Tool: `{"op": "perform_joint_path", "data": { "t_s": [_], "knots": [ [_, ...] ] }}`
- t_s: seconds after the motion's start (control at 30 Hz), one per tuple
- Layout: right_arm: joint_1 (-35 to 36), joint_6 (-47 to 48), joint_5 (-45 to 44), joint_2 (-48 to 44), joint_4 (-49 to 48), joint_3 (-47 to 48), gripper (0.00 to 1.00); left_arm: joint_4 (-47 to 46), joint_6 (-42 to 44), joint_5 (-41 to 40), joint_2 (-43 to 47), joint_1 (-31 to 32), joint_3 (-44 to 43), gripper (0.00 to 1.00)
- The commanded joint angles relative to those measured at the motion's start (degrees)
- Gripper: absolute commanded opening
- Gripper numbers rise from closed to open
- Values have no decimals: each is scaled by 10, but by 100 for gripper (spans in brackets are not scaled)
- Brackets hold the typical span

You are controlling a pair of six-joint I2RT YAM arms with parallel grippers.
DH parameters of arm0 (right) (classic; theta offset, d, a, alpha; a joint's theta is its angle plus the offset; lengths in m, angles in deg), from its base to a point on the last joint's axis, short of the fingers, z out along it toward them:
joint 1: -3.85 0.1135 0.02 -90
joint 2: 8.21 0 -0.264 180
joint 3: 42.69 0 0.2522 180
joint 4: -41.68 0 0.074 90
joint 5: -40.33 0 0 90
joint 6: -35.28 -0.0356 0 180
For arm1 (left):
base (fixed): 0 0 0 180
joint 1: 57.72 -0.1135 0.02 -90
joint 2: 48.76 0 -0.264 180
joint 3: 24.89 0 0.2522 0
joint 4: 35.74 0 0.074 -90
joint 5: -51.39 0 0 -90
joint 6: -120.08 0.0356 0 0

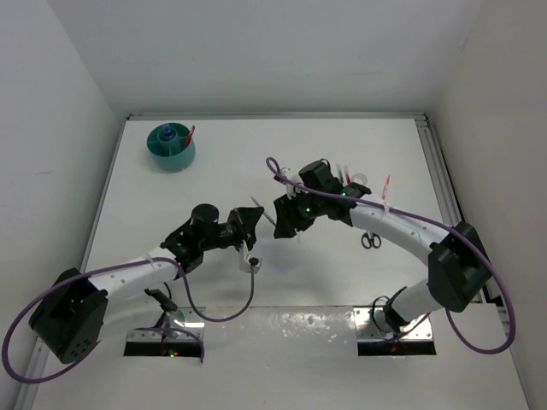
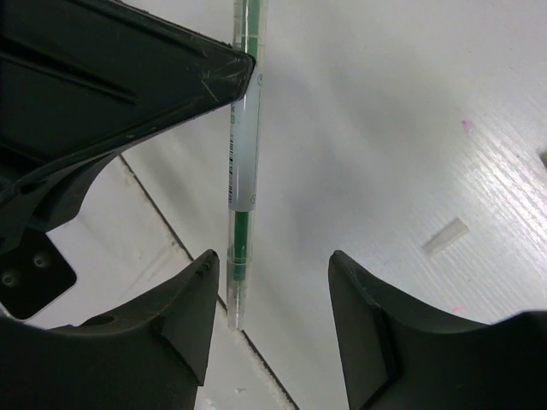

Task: Sort the stationery into containers
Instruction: Close the pen cap on the pen.

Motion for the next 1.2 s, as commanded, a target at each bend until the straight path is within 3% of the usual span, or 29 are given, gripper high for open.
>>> {"op": "perform_joint_path", "data": {
  "t_s": [0.0, 0.3, 0.67, 0.9, 1.17],
  "knots": [
    [7, 7, -21, -6, -21, -3, 53, -22, -7, 3, -8, -8, -32, 0],
    [6, 13, -41, -19, -19, -10, 55, -13, -2, 0, -14, -7, -45, 0],
    [5, 53, -37, -48, 16, 11, 71, -13, 16, -2, -25, -5, -51, 0],
    [2, 57, -18, -34, 16, 16, 60, -15, 11, -6, -26, -3, -53, 0],
    [2, 56, -9, -13, -1, 36, 26, -15, 13, -1, -28, 0, -50, 0]
  ]
}}
